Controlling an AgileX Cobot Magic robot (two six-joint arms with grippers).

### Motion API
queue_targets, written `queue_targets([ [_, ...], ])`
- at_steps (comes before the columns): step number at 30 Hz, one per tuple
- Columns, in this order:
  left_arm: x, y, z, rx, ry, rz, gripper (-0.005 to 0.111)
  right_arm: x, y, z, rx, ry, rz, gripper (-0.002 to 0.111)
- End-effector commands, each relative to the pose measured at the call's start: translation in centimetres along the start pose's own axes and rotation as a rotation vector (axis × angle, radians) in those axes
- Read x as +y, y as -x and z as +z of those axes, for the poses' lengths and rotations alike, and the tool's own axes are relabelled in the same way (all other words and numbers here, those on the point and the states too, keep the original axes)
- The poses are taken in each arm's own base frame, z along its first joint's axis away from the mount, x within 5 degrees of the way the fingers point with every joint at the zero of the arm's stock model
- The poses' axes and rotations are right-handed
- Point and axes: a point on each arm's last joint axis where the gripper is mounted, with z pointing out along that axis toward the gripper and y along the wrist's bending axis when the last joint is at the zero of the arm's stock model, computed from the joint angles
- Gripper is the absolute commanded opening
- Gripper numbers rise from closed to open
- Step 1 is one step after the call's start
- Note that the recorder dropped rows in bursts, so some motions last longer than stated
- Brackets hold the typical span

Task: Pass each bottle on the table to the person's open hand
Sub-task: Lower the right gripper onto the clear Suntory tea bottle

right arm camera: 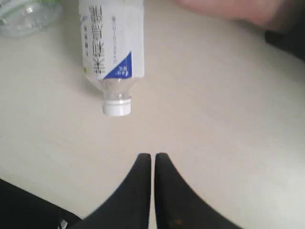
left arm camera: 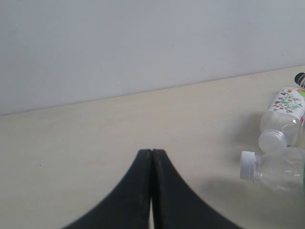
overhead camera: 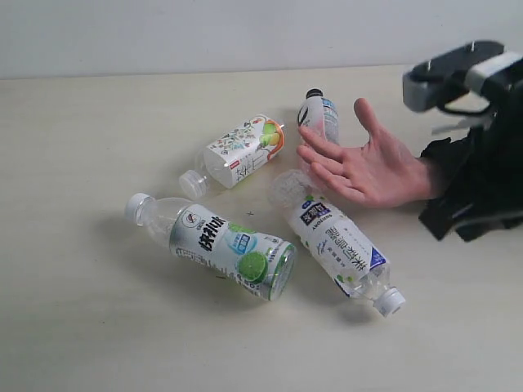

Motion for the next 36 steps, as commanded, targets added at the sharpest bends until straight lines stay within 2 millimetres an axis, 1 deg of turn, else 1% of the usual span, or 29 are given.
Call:
queue_targets([
  [1,0.0,0.0,0.0,-0.008,0.002,-0.005,0.001,0.6,-1.5,3.0,-0.024,-0.014,-0.009,0.004],
  [3,0.0,0.0,0.0,-0.008,0.002,-0.005,0.001,0.6,-2.1,4.3,-0.047,-0.010,-0.002,0.004],
  [5,0.0,0.0,0.0,-0.008,0.002,-0.005,0.001,0.6,-2.4,5.2,-0.054,-0.010,-0.002,0.004],
  [7,0.0,0.0,0.0,-0.008,0.002,-0.005,0.001,0.6,-2.3,5.6,-0.048,-0.010,-0.002,0.005],
  [8,0.0,0.0,0.0,-0.008,0.002,-0.005,0.001,0.7,-2.0,5.7,-0.050,-0.004,0.003,0.007],
  [10,0.0,0.0,0.0,-0.008,0.002,-0.005,0.001,0.8,-1.2,5.7,-0.048,0.011,0.016,0.015],
  [12,0.0,0.0,0.0,-0.008,0.002,-0.005,0.001,1.0,-0.3,5.9,-0.042,0.039,0.040,0.029],
  [14,0.0,0.0,0.0,-0.008,0.002,-0.005,0.001,1.3,0.7,6.5,-0.025,0.065,0.049,0.043],
  [16,0.0,0.0,0.0,-0.008,0.002,-0.005,0.001,1.5,1.6,7.1,-0.007,0.087,0.030,0.053],
  [17,0.0,0.0,0.0,-0.008,0.002,-0.005,0.001,1.7,2.4,8.0,0.020,0.105,0.022,0.059],
  [18,0.0,0.0,0.0,-0.008,0.002,-0.005,0.001,1.7,2.7,8.3,0.031,0.107,0.012,0.061],
  [19,0.0,0.0,0.0,-0.008,0.002,-0.005,0.001,1.7,3.1,9.3,0.055,0.107,0.001,0.064],
  [20,0.0,0.0,0.0,-0.008,0.002,-0.005,0.001,1.6,3.2,9.8,0.057,0.102,-0.001,0.066],
  [21,0.0,0.0,0.0,-0.008,0.002,-0.005,0.001,1.6,3.6,10.5,0.042,0.098,-0.005,0.070],
  [23,0.0,0.0,0.0,-0.008,0.002,-0.005,0.001,1.6,3.9,11.1,0.036,0.096,-0.027,0.076],
  [25,0.0,0.0,0.0,-0.008,0.002,-0.005,0.001,1.6,3.9,11.3,0.035,0.095,-0.046,0.076],
  [28,0.0,0.0,0.0,-0.008,0.002,-0.005,0.001,1.5,4.6,11.3,-0.031,0.083,-0.047,0.077],
  [32,0.0,0.0,0.0,-0.008,0.002,-0.005,0.001,1.6,4.6,11.3,-0.037,0.092,-0.078,0.086],
  [36,0.0,0.0,0.0,-0.008,0.002,-0.005,0.001,1.5,4.8,11.3,-0.056,0.089,-0.079,0.087],
])
